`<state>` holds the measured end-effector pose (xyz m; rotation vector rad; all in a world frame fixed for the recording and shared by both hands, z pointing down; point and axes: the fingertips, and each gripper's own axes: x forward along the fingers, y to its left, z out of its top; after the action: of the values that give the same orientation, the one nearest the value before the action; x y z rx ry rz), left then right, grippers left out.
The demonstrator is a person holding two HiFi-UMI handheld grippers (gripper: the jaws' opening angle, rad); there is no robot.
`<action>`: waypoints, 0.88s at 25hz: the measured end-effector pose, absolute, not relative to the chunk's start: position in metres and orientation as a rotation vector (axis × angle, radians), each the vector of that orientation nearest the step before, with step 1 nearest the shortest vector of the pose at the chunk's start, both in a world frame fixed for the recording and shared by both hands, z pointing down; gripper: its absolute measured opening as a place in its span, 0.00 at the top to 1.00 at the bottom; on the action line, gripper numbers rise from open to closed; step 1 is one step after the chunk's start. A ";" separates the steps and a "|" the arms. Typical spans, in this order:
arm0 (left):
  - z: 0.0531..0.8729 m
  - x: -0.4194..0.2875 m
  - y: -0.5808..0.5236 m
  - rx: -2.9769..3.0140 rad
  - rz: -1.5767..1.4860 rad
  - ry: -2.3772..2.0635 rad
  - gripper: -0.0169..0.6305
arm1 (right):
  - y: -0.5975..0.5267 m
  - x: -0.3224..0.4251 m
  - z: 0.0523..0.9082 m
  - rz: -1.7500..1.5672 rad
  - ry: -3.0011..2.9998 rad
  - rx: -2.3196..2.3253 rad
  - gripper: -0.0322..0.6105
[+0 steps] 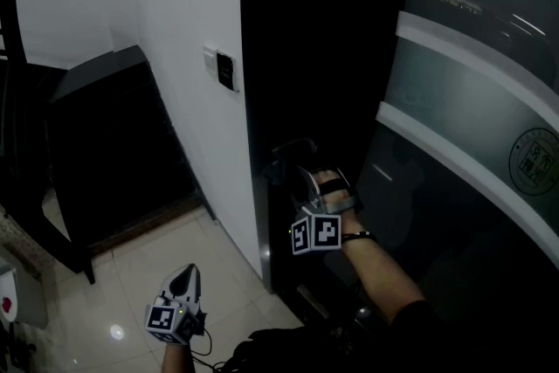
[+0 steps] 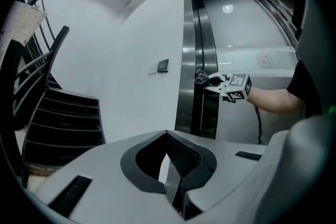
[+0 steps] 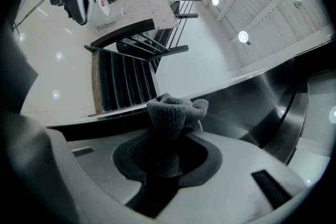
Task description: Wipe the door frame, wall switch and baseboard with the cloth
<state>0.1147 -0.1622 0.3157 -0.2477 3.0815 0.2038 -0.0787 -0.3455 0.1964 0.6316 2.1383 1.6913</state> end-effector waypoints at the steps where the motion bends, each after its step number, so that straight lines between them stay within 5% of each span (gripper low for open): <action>1: 0.317 0.115 -0.162 -0.248 0.205 3.084 0.97 | -0.346 -0.078 0.201 1.694 2.143 0.644 0.80; 22: 0.326 0.108 -0.160 -0.238 0.323 3.097 0.97 | -0.347 -0.082 0.331 1.851 2.173 0.861 0.80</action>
<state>0.1076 -0.1602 0.3258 -0.2382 3.0973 0.3227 -0.0818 -0.3469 0.3311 0.8610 2.1732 1.8512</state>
